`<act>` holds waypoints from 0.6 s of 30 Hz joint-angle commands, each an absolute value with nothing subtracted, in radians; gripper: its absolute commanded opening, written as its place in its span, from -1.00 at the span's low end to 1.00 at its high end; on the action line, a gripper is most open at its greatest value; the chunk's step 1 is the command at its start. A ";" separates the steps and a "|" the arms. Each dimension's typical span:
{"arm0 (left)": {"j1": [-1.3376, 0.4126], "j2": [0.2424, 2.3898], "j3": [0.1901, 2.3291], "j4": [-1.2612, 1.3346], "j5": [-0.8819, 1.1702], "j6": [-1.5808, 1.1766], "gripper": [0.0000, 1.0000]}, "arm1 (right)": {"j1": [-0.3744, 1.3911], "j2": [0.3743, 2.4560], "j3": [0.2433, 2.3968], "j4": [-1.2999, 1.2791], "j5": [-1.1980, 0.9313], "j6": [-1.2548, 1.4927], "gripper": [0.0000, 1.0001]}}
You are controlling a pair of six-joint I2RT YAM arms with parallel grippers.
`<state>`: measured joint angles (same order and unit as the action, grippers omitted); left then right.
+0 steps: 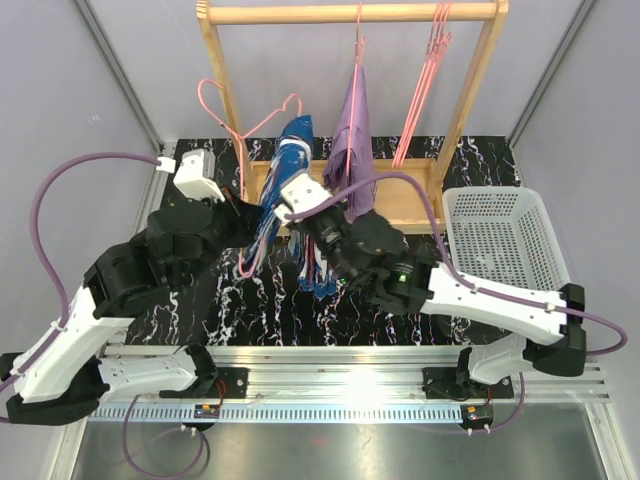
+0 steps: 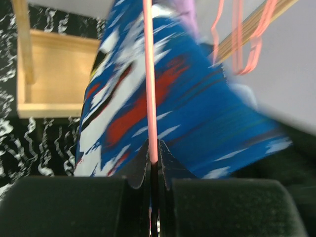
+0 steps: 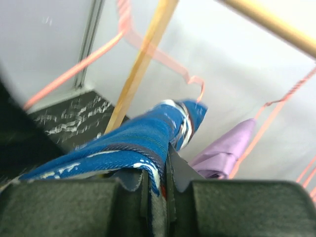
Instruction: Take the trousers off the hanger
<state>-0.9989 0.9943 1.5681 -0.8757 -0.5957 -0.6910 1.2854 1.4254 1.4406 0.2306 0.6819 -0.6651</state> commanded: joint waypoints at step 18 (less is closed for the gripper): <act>-0.996 0.839 1.267 -0.986 -0.758 -0.738 -1.00 | 1.273 1.310 2.057 0.008 0.830 -0.771 -1.00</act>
